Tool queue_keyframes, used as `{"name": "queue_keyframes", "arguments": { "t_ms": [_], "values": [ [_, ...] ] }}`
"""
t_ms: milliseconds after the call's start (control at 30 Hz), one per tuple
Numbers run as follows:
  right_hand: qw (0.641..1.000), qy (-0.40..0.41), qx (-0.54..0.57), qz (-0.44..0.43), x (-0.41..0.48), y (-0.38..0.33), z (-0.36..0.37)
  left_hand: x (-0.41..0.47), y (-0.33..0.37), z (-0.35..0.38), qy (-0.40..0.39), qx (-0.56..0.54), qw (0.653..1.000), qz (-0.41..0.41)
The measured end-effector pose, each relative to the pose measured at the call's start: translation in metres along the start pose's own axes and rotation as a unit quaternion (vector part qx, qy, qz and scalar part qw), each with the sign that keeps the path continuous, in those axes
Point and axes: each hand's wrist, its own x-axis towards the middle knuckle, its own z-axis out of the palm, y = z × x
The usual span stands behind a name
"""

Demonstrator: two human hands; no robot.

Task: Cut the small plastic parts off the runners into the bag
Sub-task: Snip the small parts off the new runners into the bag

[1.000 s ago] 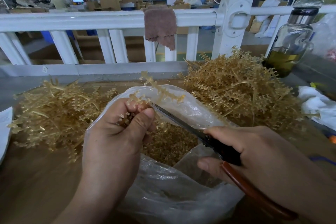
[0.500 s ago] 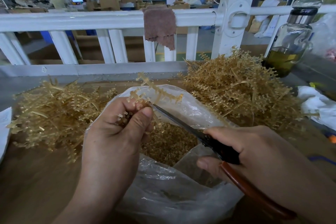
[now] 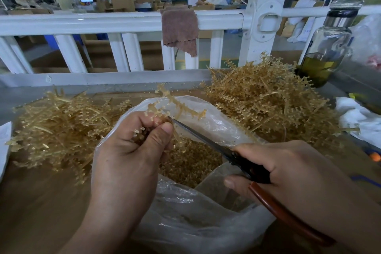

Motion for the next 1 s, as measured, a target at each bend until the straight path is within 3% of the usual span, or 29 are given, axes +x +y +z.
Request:
{"name": "queue_keyframes", "arguments": {
  "t_ms": [367, 567, 1000],
  "values": [
    [1.000, -0.011, 0.003, 0.007, 0.0017, 0.0005, 0.0022, 0.0017, 0.0012, 0.0009, 0.003, -0.019, 0.999, -0.033],
    [1.000, -0.016, 0.017, 0.017, 0.0019, 0.0011, 0.0072, 0.0024, 0.0020, 0.0022, 0.009, -0.082, 0.995, -0.048],
    [0.999, -0.019, -0.003, 0.035, 0.0000, -0.0052, 0.0040, 0.0069, -0.0035, -0.0002, -0.058, -0.196, 0.972, -0.113]
  ]
}}
